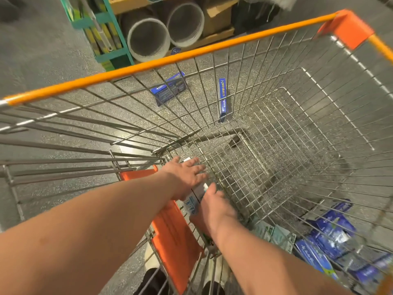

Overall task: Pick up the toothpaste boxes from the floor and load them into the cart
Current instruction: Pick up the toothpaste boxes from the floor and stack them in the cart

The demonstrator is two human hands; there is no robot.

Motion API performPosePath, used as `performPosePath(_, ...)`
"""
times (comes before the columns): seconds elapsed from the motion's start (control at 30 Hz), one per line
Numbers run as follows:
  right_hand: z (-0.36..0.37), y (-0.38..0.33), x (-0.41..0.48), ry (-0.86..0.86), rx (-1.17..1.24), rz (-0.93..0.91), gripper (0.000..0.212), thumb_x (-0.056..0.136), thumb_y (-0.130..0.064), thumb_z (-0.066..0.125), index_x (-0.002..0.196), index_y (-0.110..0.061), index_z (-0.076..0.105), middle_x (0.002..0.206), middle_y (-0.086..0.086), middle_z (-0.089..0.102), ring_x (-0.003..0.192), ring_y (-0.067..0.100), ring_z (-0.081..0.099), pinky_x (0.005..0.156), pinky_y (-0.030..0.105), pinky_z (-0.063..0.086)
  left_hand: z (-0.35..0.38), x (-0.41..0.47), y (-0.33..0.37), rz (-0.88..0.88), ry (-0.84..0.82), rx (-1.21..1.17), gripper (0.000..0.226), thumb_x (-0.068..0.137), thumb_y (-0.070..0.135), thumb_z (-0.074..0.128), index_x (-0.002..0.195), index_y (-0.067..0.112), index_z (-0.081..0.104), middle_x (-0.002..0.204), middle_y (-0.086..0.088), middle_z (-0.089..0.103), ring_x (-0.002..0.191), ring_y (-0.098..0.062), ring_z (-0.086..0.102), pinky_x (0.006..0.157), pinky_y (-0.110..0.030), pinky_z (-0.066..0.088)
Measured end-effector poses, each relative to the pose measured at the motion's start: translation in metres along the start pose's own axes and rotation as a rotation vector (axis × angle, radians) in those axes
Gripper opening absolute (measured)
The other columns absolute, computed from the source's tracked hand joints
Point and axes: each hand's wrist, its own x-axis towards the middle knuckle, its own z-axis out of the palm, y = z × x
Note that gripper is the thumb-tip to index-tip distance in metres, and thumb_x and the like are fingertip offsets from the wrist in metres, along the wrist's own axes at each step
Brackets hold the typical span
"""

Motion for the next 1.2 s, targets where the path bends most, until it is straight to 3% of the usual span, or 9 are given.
performPosePath(0.17, -0.045, -0.001, -0.017, 0.037, -0.011, 0.013, 0.067, 0.097, -0.009, 0.054, 0.154, -0.011, 0.017, 0.134, 0.015, 0.052, 0.107, 0.029, 0.063, 0.085, 0.044, 0.057, -0.027, -0.035, 0.001, -0.058, 0.083, 0.015, 0.094, 0.096, 0.045, 0.063, 0.161, 0.028, -0.003, 0.169, 0.004, -0.008, 0.155, -0.024, -0.005, 0.123, -0.054, 0.016)
performPosePath(0.3, -0.097, 0.006, -0.056, 0.119, 0.105, -0.057, 0.069, 0.089, -0.036, 0.072, 0.142, -0.020, 0.030, 0.115, 0.005, 0.055, 0.085, 0.020, 0.061, 0.065, 0.037, 0.057, -0.061, -0.080, 0.006, -0.114, 0.139, 0.050, 0.093, 0.094, 0.053, 0.063, 0.161, 0.025, 0.005, 0.169, 0.005, 0.002, 0.155, -0.023, 0.010, 0.116, -0.048, 0.036)
performPosePath(0.47, -0.170, 0.030, -0.131, 0.230, 0.086, -0.232, 0.079, 0.089, -0.052, 0.066, 0.151, -0.021, 0.028, 0.136, 0.010, 0.053, 0.116, 0.031, 0.058, 0.090, 0.045, 0.054, -0.123, -0.161, 0.036, -0.182, 0.283, 0.015, 0.084, 0.088, 0.062, 0.061, 0.157, 0.029, 0.025, 0.161, 0.007, 0.030, 0.140, -0.021, 0.042, 0.103, -0.040, 0.047)
performPosePath(0.6, -0.225, 0.055, -0.202, 0.326, 0.086, -0.328, 0.077, 0.088, -0.060, 0.061, 0.151, -0.024, 0.033, 0.142, 0.009, 0.052, 0.126, 0.033, 0.053, 0.100, 0.046, 0.049, -0.169, -0.232, 0.077, -0.261, 0.390, -0.037, 0.076, 0.085, 0.070, 0.053, 0.148, 0.033, 0.035, 0.144, 0.008, 0.050, 0.121, -0.022, 0.058, 0.088, -0.039, 0.055)
performPosePath(0.73, -0.260, 0.083, -0.268, 0.467, 0.141, -0.376, 0.079, 0.085, -0.064, 0.062, 0.150, -0.026, 0.039, 0.136, 0.010, 0.058, 0.122, 0.032, 0.057, 0.099, 0.042, 0.049, -0.204, -0.291, 0.118, -0.250, 0.528, -0.140, 0.071, 0.090, 0.064, 0.056, 0.149, 0.029, 0.039, 0.143, 0.000, 0.052, 0.122, -0.025, 0.058, 0.092, -0.033, 0.050)
performPosePath(0.87, -0.267, 0.121, -0.335, 0.546, 0.178, -0.337, 0.080, 0.084, -0.071, 0.055, 0.149, -0.026, 0.040, 0.139, 0.009, 0.057, 0.126, 0.031, 0.055, 0.102, 0.046, 0.048, -0.220, -0.335, 0.158, -0.202, 0.566, -0.083, 0.075, 0.091, 0.065, 0.053, 0.152, 0.027, 0.035, 0.149, -0.003, 0.047, 0.123, -0.026, 0.057, 0.094, -0.035, 0.050)
performPosePath(1.1, -0.223, 0.196, -0.454, 0.636, 0.243, -0.113, 0.092, 0.075, -0.086, 0.040, 0.149, -0.031, 0.040, 0.142, 0.006, 0.056, 0.129, 0.029, 0.054, 0.104, 0.045, 0.047, -0.229, -0.367, 0.258, -0.011, 0.647, 0.025, 0.077, 0.090, 0.075, 0.042, 0.152, 0.030, 0.032, 0.150, -0.002, 0.047, 0.125, -0.029, 0.056, 0.095, -0.043, 0.051)
performPosePath(1.2, -0.201, 0.226, -0.497, 0.651, 0.257, -0.038, 0.084, 0.085, -0.075, 0.050, 0.153, -0.027, 0.038, 0.141, 0.010, 0.056, 0.129, 0.029, 0.053, 0.105, 0.041, 0.046, -0.232, -0.365, 0.304, 0.081, 0.651, 0.068, 0.078, 0.087, 0.077, 0.040, 0.149, 0.029, 0.036, 0.146, -0.002, 0.050, 0.123, -0.030, 0.058, 0.093, -0.042, 0.050)
